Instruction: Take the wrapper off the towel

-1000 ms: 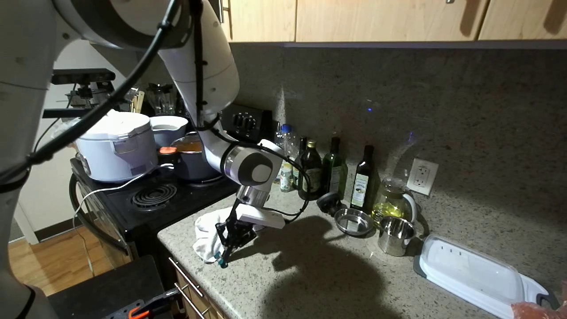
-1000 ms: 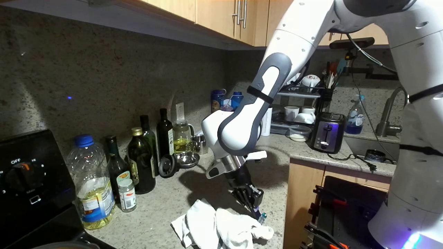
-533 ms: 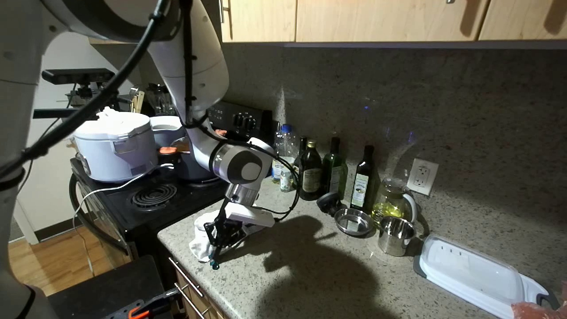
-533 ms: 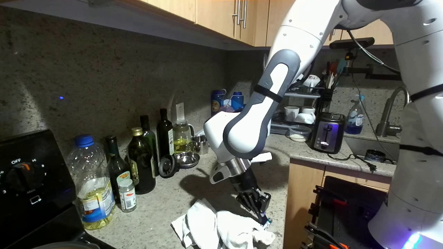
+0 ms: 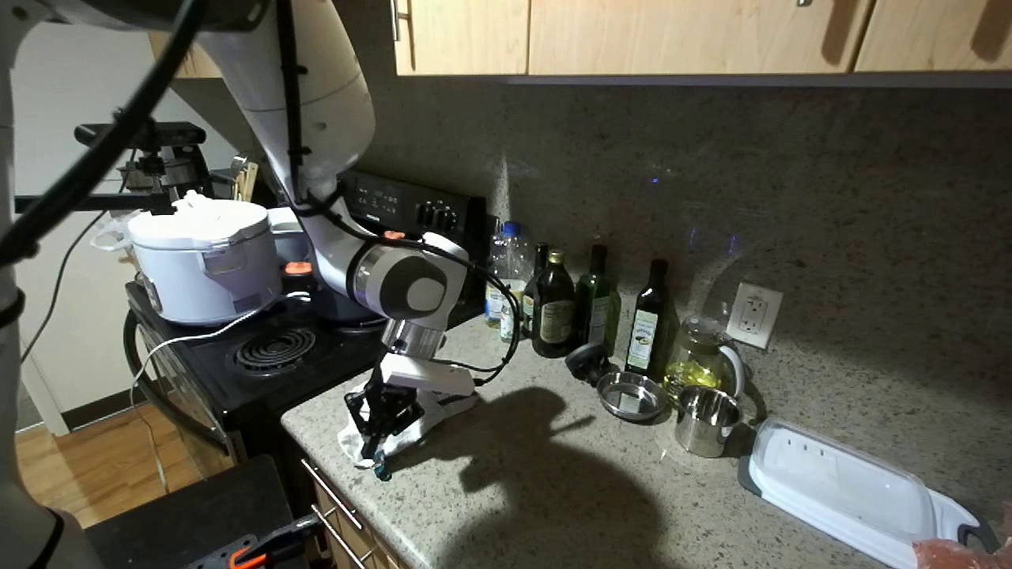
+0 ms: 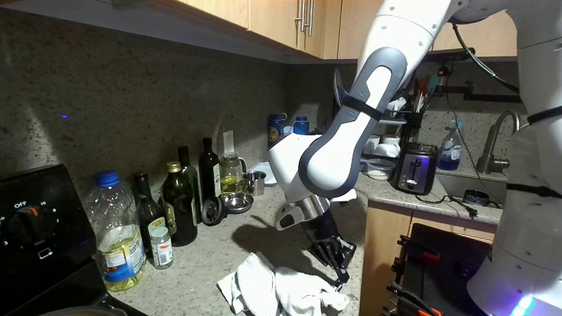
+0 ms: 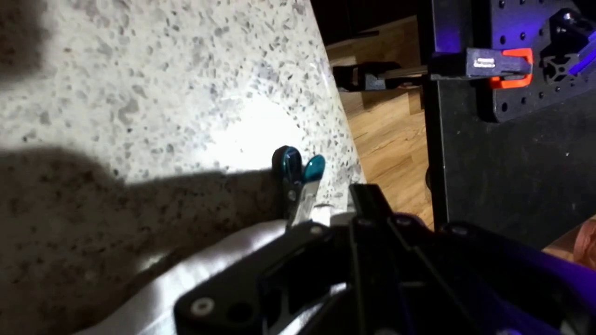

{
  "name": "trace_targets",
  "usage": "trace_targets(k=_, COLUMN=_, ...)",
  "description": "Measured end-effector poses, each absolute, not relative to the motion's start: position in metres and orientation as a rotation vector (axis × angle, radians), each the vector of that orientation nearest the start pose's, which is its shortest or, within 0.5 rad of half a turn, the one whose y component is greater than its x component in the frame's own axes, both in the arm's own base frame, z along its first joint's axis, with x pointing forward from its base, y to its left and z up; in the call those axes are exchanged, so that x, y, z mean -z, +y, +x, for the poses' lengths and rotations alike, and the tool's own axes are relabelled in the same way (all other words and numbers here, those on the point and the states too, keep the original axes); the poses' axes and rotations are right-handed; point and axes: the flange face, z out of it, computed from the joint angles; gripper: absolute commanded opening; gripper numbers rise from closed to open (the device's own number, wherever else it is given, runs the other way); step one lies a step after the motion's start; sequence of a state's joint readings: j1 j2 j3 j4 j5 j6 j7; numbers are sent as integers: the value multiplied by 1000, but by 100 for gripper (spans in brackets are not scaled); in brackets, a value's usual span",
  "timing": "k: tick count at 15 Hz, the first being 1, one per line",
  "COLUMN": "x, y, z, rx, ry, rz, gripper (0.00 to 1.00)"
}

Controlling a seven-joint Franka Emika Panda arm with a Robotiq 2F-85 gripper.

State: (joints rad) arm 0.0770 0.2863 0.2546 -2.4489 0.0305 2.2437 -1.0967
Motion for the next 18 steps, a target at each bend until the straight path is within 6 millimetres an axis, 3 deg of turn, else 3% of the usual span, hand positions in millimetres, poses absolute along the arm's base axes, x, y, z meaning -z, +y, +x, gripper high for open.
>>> trace_targets(k=11, x=-156, y=136, z=399, rx=-318, ry=-1851, rz=-2286, gripper=0)
trace_targets(k=18, x=-164, y=122, z=387, rx=-272, ry=-1818, rz=-2351, gripper=3)
